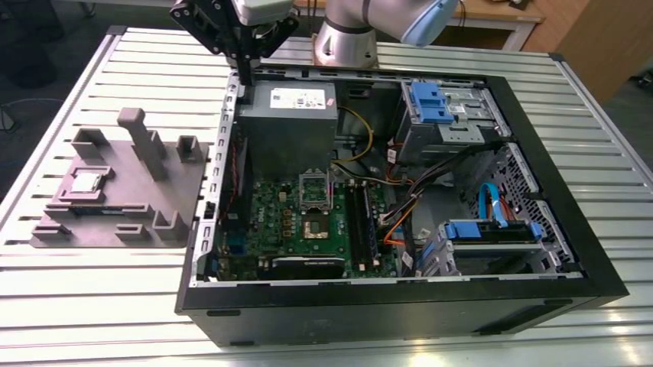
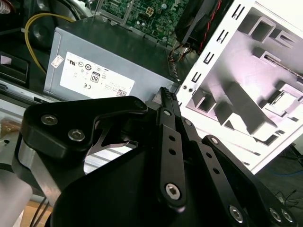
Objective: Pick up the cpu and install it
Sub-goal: 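Reach for the cpu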
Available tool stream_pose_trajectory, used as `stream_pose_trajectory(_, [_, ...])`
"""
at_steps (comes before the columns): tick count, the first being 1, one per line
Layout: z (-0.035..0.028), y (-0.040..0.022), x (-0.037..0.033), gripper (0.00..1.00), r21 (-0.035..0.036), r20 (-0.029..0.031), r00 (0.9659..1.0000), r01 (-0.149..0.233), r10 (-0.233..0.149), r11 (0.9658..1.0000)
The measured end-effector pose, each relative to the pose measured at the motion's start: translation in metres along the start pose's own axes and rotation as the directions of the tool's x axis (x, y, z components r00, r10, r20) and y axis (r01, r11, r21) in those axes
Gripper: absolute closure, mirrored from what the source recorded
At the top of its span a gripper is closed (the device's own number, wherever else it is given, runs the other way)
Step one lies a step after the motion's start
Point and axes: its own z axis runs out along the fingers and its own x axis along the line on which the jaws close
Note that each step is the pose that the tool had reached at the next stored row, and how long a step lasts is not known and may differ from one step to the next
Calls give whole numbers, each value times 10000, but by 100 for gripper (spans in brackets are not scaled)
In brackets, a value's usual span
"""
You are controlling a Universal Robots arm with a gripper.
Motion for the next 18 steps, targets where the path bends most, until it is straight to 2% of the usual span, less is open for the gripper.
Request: stream_pose_trajectory(18, [-2,-6,85,90,0,0,10000,0,0,10000])
